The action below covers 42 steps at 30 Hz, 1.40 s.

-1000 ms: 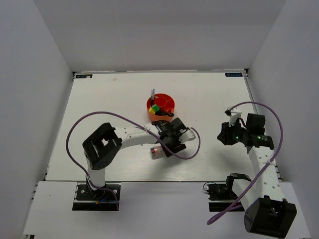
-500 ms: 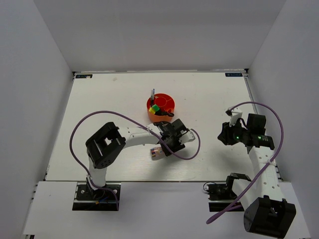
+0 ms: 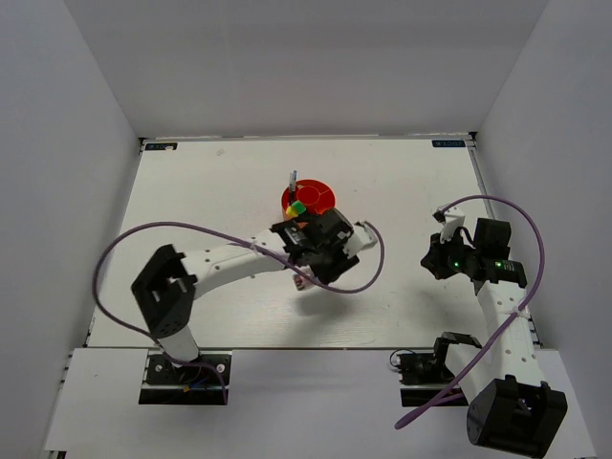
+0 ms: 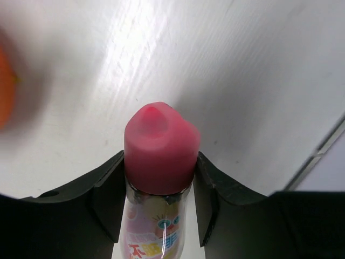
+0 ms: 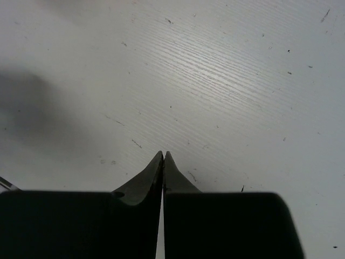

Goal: Sort the stationery into containers
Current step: Pick up the stationery from the center of the board, then place the stationery in the storage box.

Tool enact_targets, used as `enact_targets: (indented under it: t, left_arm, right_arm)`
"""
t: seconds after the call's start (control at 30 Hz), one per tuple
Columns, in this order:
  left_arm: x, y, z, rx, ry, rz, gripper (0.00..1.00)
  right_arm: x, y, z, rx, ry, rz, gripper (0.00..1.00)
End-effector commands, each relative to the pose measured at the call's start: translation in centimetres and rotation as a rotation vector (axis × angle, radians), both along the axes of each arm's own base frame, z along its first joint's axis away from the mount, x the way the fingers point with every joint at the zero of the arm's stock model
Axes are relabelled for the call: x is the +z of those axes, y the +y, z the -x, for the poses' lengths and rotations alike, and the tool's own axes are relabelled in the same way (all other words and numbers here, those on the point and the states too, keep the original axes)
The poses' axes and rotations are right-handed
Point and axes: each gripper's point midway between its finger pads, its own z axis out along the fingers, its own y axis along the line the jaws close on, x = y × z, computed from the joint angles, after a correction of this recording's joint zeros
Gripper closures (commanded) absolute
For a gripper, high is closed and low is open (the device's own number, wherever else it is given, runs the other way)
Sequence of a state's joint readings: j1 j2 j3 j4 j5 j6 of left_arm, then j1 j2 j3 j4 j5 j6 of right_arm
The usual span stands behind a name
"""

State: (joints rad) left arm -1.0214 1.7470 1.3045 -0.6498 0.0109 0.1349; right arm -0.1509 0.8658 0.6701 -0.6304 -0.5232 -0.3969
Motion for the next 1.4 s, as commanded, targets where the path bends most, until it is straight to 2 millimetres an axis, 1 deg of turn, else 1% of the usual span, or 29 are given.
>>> enact_targets:
  t: [0.0, 0.03, 0.07, 0.1, 0.13, 0.17, 0.2, 0.23, 0.27, 0.33, 0.37, 0.4, 0.43, 0.47, 0.5, 0.53, 0.6, 0.63, 0.67, 0.7, 0.73, 0.93, 0.97, 1.03, 1.07, 1.1, 1.37]
  left_arm:
    - [11.5, -1.3, -2.7, 0.095, -0.113, 0.324, 1.00]
    - [12.6, -1.5, -2.9, 0.094, -0.108, 0.375, 1.00]
    - [13.3, -0.5, -4.5, 0.137, -0.111, 0.410, 1.00]
    - [15.6, -0.3, -4.8, 0.158, -0.127, 0.485, 1.00]
    - [16.2, -0.4, -5.5, 0.184, -0.130, 0.538, 1.00]
    - [17.0, 0.2, -6.5, 0.204, -0.140, 0.576, 1.00]
    - [18.7, 0.7, -8.0, 0.240, -0.182, 0.651, 1.00]
    - [19.1, 0.9, -8.6, 0.253, -0.191, 0.673, 1.00]
    - [19.6, 1.5, -9.7, 0.286, -0.200, 0.700, 1.00]
    - [21.5, 2.4, -12.3, 0.325, -0.239, 0.800, 1.00]
    - [21.6, 2.3, -12.8, 0.345, -0.215, 0.832, 1.00]
    - [22.3, 2.8, -14.4, 0.359, -0.231, 0.866, 1.00]
    - [22.9, 2.4, -14.8, 0.363, -0.225, 0.904, 1.00]
    - [23.5, 2.2, -15.7, 0.362, -0.241, 0.926, 1.00]
    - [23.3, 2.2, -16.5, 0.366, -0.239, 0.930, 1.00]
    - [24.7, 1.8, -17.0, 0.339, -0.277, 0.980, 1.00]
    - [23.6, 1.3, -18.3, 0.347, -0.269, 0.976, 1.00]
    - [24.7, 1.2, -18.8, 0.333, -0.281, 1.019, 1.00]
    - [24.1, 1.2, -19.6, 0.342, -0.275, 1.022, 1.00]
    - [23.7, 0.9, -19.9, 0.350, -0.259, 1.038, 1.00]
    - [24.0, 0.8, -20.5, 0.343, -0.274, 1.074, 1.00]
    - [22.6, 1.4, -23.5, 0.394, -0.286, 1.116, 1.00]
    - [22.6, 1.5, -23.9, 0.396, -0.292, 1.122, 1.00]
    - [21.9, 1.6, -24.5, 0.406, -0.288, 1.118, 1.00]
    - [22.0, 1.6, -24.6, 0.407, -0.287, 1.128, 1.00]
    - [21.4, 1.8, -25.0, 0.414, -0.281, 1.124, 1.00]
    - [19.4, 1.9, -25.5, 0.404, -0.282, 1.113, 1.00]
  right_arm:
    - [0.5, 0.3, -0.1, 0.011, -0.015, -0.017, 0.99]
    - [0.6, 0.2, 0.0, 0.008, -0.018, -0.017, 1.00]
    - [0.6, 0.3, 0.0, 0.009, -0.017, -0.017, 1.00]
    - [0.6, 0.3, 0.1, 0.010, -0.015, -0.018, 1.00]
    - [0.6, 0.3, 0.0, 0.011, -0.020, -0.019, 1.00]
    - [0.7, 0.3, 0.0, 0.014, -0.023, -0.018, 1.00]
    - [0.6, 0.3, 0.0, 0.013, -0.021, -0.020, 1.00]
    - [0.7, 0.4, 0.0, 0.014, -0.024, -0.022, 1.00]
    - [0.7, 0.4, -0.1, 0.014, -0.025, -0.022, 1.00]
    - [0.6, 0.4, 0.0, 0.017, -0.020, -0.027, 1.00]
    - [0.4, 0.5, 0.1, 0.018, -0.014, -0.026, 1.00]
    - [0.5, 0.4, 0.0, 0.017, -0.020, -0.025, 1.00]
    - [0.5, 0.5, 0.1, 0.020, -0.017, -0.029, 1.00]
    - [0.4, 0.5, 0.1, 0.023, -0.014, -0.030, 1.00]
    - [0.5, 0.5, 0.0, 0.022, -0.017, -0.029, 1.00]
    - [0.3, 0.5, 0.0, 0.025, -0.011, -0.029, 1.00]
    - [0.3, 0.6, 0.1, 0.027, -0.007, -0.032, 1.00]
    - [0.2, 0.5, 0.0, 0.026, -0.006, -0.032, 1.00]
    - [0.3, 0.6, 0.0, 0.028, -0.008, -0.033, 1.00]
    - [0.2, 0.6, 0.1, 0.029, -0.006, -0.032, 1.00]
    - [0.2, 0.6, 0.1, 0.026, -0.002, -0.032, 1.00]
    - [0.0, 0.7, 0.1, 0.033, 0.001, -0.037, 1.00]
    - [-0.1, 0.7, 0.2, 0.035, 0.004, -0.037, 1.00]
    - [-0.1, 0.7, 0.1, 0.037, 0.004, -0.036, 1.00]
    - [-0.2, 0.7, 0.1, 0.037, 0.008, -0.038, 1.00]
    - [-0.1, 0.6, 0.1, 0.035, 0.007, -0.036, 1.00]
    - [-0.4, 0.6, 0.1, 0.036, 0.020, -0.038, 1.00]
